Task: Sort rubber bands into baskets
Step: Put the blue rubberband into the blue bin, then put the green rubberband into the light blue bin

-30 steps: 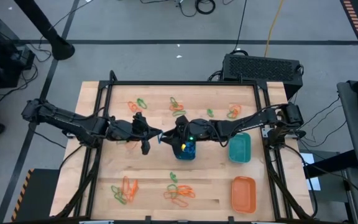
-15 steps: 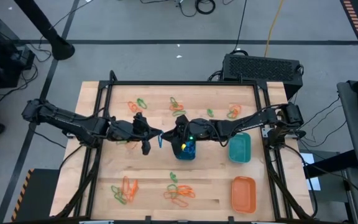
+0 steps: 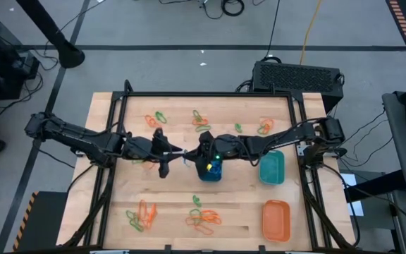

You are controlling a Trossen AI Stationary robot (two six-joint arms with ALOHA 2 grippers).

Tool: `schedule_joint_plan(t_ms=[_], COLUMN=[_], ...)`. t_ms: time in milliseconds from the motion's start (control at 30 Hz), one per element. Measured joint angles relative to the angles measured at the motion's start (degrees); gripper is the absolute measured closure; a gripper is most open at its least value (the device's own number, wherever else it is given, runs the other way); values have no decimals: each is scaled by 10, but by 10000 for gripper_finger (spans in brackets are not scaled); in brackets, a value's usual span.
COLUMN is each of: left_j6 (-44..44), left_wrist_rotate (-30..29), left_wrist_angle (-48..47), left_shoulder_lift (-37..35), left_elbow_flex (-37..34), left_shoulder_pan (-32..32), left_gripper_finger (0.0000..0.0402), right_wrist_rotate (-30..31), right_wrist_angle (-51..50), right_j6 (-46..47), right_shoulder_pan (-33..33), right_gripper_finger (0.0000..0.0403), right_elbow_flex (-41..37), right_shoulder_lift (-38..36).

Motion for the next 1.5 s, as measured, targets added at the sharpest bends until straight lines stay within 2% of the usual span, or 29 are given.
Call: schedule_joint_plan(t_ms=[133,233,367,533,867,1100,1333,1500], left_j6=[-28,-39,-40,-40,-43,-43,-38,-16], left_wrist_rotate=[33,82,131,132,60,57,54,53], left_wrist_angle=[-24,-70,-171,-263,-312,-312,-312,-312], left_shoulder_lift=[0,-5,-13,-14,-14,-14,-14,-14], left_elbow_flex=[0,0,0,0,0,0,0,0], left_shoulder_pan=[0,0,-1,-1,-1,-1,-1,-1], left_gripper_finger=[249,220,207,205,205,205,205,205], right_wrist_rotate=[-13,-13,-12,-12,-11,-12,-30,-81], right_wrist_angle=[-43,-123,-249,-355,-369,-366,-366,-366], right_j6=[1,9,34,62,111,106,82,84], right_shoulder_pan=[0,0,0,0,0,0,-3,-25], right_gripper_finger=[402,402,403,403,395,371,328,308], right_elbow_flex=[0,0,0,0,0,0,0,0], right_shoulder_lift=[-12,-30,-56,-59,-23,-23,-23,-23])
